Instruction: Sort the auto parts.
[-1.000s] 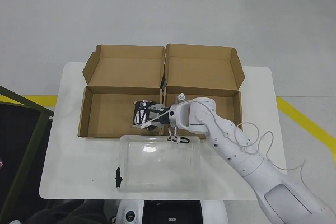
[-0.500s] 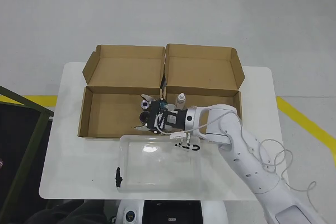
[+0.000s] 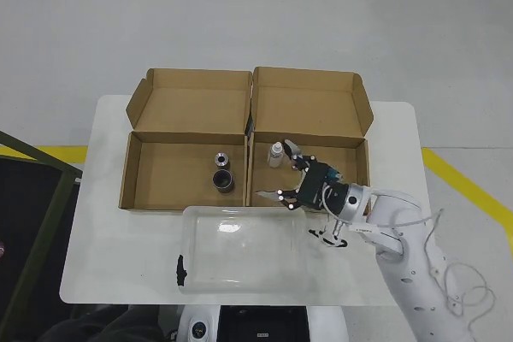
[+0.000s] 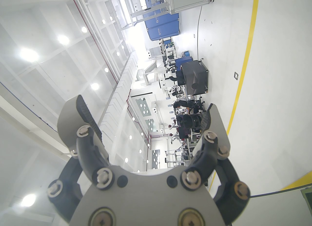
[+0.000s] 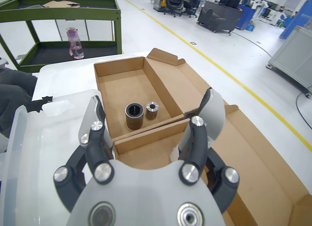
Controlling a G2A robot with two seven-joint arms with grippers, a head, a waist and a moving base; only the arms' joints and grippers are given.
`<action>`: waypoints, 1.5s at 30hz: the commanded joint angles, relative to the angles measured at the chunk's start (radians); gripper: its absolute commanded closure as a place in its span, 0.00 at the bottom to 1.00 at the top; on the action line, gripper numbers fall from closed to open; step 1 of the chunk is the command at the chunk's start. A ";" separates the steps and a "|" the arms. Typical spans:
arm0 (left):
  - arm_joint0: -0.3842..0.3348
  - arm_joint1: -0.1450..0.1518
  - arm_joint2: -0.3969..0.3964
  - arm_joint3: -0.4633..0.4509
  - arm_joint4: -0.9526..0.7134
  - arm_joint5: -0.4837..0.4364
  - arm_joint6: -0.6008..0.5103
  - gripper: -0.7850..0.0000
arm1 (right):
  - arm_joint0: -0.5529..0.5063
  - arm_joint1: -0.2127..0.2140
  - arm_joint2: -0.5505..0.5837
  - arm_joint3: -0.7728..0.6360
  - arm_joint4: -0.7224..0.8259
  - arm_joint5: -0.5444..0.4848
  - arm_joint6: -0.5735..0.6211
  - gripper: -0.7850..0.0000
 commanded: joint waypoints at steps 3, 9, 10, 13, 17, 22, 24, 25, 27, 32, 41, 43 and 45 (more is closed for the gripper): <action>0.000 0.000 0.000 0.000 0.000 0.000 0.000 0.00 | -0.104 0.015 0.105 -0.034 -0.027 0.024 -0.085 0.11; 0.000 0.000 0.000 0.000 0.000 0.000 0.000 0.00 | -0.236 0.030 0.224 -0.052 -0.072 0.054 -0.228 0.08; 0.000 0.000 0.000 0.000 0.000 0.000 0.000 0.00 | -0.255 0.032 0.241 -0.053 -0.076 0.062 -0.253 0.08; 0.000 0.000 0.000 0.000 0.000 0.000 0.000 0.00 | -0.310 0.035 0.290 -0.059 -0.100 0.108 -0.342 0.07; 0.000 0.000 0.000 0.000 0.000 0.000 0.000 0.00 | -0.372 0.040 0.347 -0.058 -0.111 0.146 -0.421 0.05; 0.000 0.000 0.000 0.000 0.000 0.000 0.000 0.00 | -0.424 0.045 0.410 -0.056 -0.104 0.165 -0.467 0.01; 0.000 0.000 0.000 0.000 0.000 0.000 0.000 0.00 | -0.444 0.046 0.431 -0.058 -0.101 0.177 -0.482 0.00; 0.000 0.000 0.000 0.000 0.000 0.000 0.000 0.00 | -0.455 0.046 0.441 -0.057 -0.094 0.182 -0.488 0.00; 0.000 0.000 0.000 0.000 0.000 0.000 0.000 0.00 | -0.472 0.048 0.458 -0.056 -0.086 0.181 -0.489 0.00; 0.000 0.000 0.000 0.000 0.000 0.000 0.000 0.00 | -0.493 0.052 0.493 -0.053 -0.070 0.169 -0.486 0.00; 0.000 0.000 0.000 0.000 0.000 0.000 0.000 0.00 | -0.494 0.053 0.494 -0.053 -0.071 0.163 -0.485 0.00; 0.000 0.000 0.000 0.000 0.000 0.000 0.000 0.00 | -0.494 0.053 0.494 -0.053 -0.071 0.163 -0.485 0.00; 0.000 0.000 0.000 0.000 0.000 0.000 0.000 0.00 | -0.494 0.053 0.494 -0.053 -0.071 0.163 -0.485 0.00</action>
